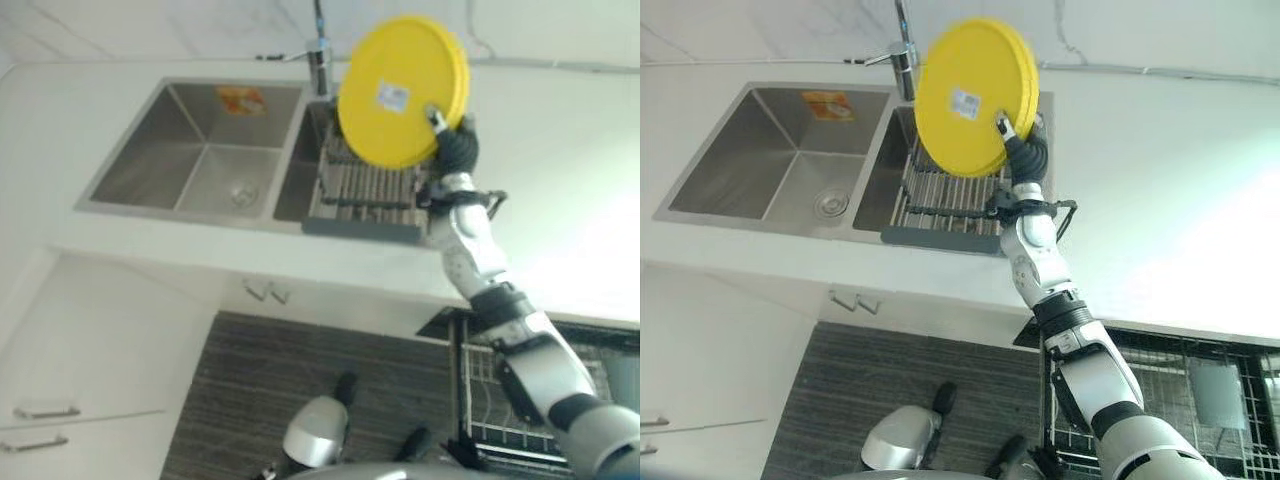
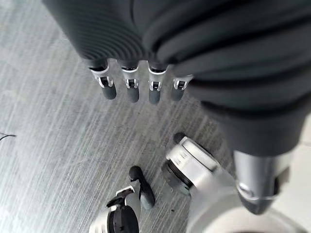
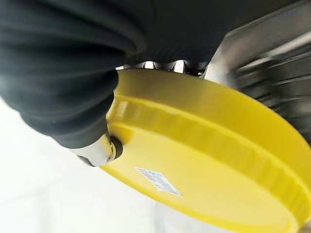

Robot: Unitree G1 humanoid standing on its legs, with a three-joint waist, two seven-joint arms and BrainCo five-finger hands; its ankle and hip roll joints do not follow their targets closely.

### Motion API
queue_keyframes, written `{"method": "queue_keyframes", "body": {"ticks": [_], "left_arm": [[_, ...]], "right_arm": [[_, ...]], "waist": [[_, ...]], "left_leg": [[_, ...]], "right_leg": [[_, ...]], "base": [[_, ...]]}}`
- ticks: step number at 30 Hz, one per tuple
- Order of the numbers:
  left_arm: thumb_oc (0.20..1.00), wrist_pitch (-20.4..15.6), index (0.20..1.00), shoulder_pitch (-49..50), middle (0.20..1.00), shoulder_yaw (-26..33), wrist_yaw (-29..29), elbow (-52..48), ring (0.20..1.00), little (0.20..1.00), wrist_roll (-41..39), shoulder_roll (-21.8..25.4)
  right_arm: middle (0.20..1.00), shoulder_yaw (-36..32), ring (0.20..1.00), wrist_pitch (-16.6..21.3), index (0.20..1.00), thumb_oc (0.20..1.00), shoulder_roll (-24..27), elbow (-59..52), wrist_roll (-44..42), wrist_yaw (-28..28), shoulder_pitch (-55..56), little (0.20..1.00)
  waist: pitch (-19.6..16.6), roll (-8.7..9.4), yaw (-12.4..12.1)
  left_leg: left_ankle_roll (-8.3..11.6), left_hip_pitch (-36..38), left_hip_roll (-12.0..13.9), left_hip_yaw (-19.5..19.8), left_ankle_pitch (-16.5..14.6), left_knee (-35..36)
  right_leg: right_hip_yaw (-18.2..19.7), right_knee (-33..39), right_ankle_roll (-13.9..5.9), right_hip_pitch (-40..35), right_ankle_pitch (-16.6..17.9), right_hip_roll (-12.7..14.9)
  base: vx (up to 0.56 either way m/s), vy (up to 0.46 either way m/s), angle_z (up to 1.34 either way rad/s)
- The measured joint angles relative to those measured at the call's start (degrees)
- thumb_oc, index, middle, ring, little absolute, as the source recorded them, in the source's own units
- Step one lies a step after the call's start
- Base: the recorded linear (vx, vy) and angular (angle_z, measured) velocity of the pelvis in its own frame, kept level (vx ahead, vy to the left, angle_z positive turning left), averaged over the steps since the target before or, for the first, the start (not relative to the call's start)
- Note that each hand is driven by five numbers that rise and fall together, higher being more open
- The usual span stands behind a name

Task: Place the dishes in the dishwasher.

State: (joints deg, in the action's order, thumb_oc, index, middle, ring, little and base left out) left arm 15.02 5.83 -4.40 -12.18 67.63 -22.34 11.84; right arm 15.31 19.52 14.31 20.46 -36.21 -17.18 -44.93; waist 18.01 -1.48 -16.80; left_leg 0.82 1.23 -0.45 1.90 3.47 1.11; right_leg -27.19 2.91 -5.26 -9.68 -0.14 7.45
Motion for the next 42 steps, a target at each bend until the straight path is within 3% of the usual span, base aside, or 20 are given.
{"method": "queue_keyframes", "body": {"ticks": [3, 5, 9, 11, 13, 15, 19, 29, 33, 42], "left_arm": [[1.000, -0.23, 1.000, 0.30, 1.000, 0.50, 0.91, 0.38, 1.000, 1.000, 0.50, 0.71], [1.000, -0.20, 1.000, 0.48, 1.000, 0.50, 0.98, 0.50, 1.000, 1.000, 1.05, 1.42], [1.000, -0.09, 1.000, 0.89, 1.000, 0.53, 2.22, 0.67, 1.000, 1.000, 1.27, 1.06], [1.000, -0.07, 1.000, 3.17, 1.000, 1.12, 3.06, 0.56, 1.000, 1.000, 1.77, 1.41], [1.000, 0.03, 1.000, 2.21, 1.000, 0.75, 3.29, 0.83, 1.000, 1.000, 3.48, 1.95], [1.000, -0.16, 1.000, 3.03, 1.000, -0.31, 3.67, 0.89, 1.000, 1.000, 4.48, 2.13], [1.000, -0.04, 1.000, 2.38, 1.000, -2.56, 5.36, 1.07, 1.000, 1.000, 6.40, 2.56], [1.000, 0.39, 1.000, 3.04, 1.000, -4.67, 6.42, 0.60, 1.000, 1.000, 7.64, 2.42], [1.000, 1.14, 1.000, 3.18, 1.000, -4.70, 6.59, -0.22, 1.000, 1.000, 7.64, 2.41], [1.000, 1.37, 1.000, 2.73, 1.000, -5.80, 7.19, -1.69, 1.000, 1.000, 7.49, 1.61]], "right_arm": [[0.200, -0.05, 0.200, 2.38, 0.200, 0.200, -0.54, -3.47, 0.00, -0.03, 2.81, 0.200], [0.200, 0.06, 0.200, 2.61, 0.200, 0.200, -0.60, -6.01, -0.06, -0.07, 5.07, 0.200], [0.200, -0.12, 0.200, 3.82, 0.200, 0.200, -0.18, -11.61, -3.93, 0.50, 11.00, 0.200], [0.200, 1.44, 0.200, 4.00, 0.200, 0.200, -0.05, -20.82, -7.79, 2.52, 19.05, 0.200], [0.200, -0.14, 0.200, 4.30, 0.200, 0.200, 2.89, -21.55, -10.12, 3.31, 21.37, 0.200], [0.200, -0.71, 0.200, 4.04, 0.200, 0.200, 5.42, -23.76, -11.93, 3.65, 26.20, 0.200], [0.200, -4.79, 0.200, 3.21, 0.200, 0.200, 6.98, -25.75, -14.73, 4.50, 31.52, 0.200], [0.200, -11.40, 0.200, -0.45, 0.200, 0.200, 8.63, -28.64, -19.02, 13.24, 44.36, 0.200], [0.200, -11.33, 0.200, -2.27, 0.200, 0.200, 7.84, -22.58, -18.90, 15.89, 49.43, 0.200], [0.200, -10.49, 0.200, 0.49, 0.200, 0.200, 7.39, -15.50, -15.70, 15.54, 48.38, 0.200]], "waist": [[-2.41, 2.43, 2.35], [-3.99, 2.86, 3.43], [-7.26, 1.71, 9.32], [-9.16, 1.41, 10.35], [-9.56, 1.20, 14.23], [-11.71, 0.63, 15.04], [-11.96, 0.06, 18.79], [-12.35, -0.53, 19.64], [-11.98, -0.37, 20.23], [-7.78, -1.77, 20.52]], "left_leg": [[0.21, 1.07, 1.01, -2.41, -0.65, -0.12], [0.21, 0.99, 1.54, -3.87, -0.63, -0.14], [0.58, 1.23, 3.35, -7.74, -0.39, -0.05], [0.86, 2.16, 4.86, -12.15, -0.64, 0.80], [1.52, 2.94, 5.67, -13.08, -0.38, 0.96], [2.03, 3.12, 6.53, -15.07, -0.62, 1.81], [2.62, 4.64, 7.74, -17.51, -0.25, 3.11], [2.52, 4.86, 7.22, -19.57, -0.42, 3.84], [2.25, 4.72, 7.23, -19.84, -0.73, 3.85], [1.85, 3.29, 6.74, -19.94, -0.88, 3.83]], "right_leg": [[1.96, -0.95, 0.34, 0.47, -0.23, -0.29], [3.26, -1.18, 0.45, 1.35, -0.16, -0.52], [6.53, -0.78, 1.25, 3.63, 0.82, -1.88], [7.72, -1.31, 2.16, 5.14, 0.50, -2.13], [7.71, -0.48, 1.87, 5.14, 2.08, -2.98], [9.44, -1.23, 2.47, 7.04, 1.61, -3.72], [11.03, -1.02, 2.90, 7.39, 1.57, -4.96], [12.65, -0.55, 2.78, 8.00, 2.54, -4.82], [12.79, -0.99, 2.91, 8.51, 2.41, -4.74], [12.85, -2.36, 3.35, 10.85, 1.96, -3.96]], "base": [[-0.08, -0.139, -0.42], [-0.10, -0.136, -0.38], [-0.13, -0.189, -0.53], [-0.06, -0.137, -1.10], [-0.04, -0.142, -0.62], [-0.03, -0.093, -0.49], [-0.02, -0.078, -0.38], [-0.01, -0.025, -0.09], [-0.05, -0.003, -0.04], [-0.04, 0.019, -0.01]]}}
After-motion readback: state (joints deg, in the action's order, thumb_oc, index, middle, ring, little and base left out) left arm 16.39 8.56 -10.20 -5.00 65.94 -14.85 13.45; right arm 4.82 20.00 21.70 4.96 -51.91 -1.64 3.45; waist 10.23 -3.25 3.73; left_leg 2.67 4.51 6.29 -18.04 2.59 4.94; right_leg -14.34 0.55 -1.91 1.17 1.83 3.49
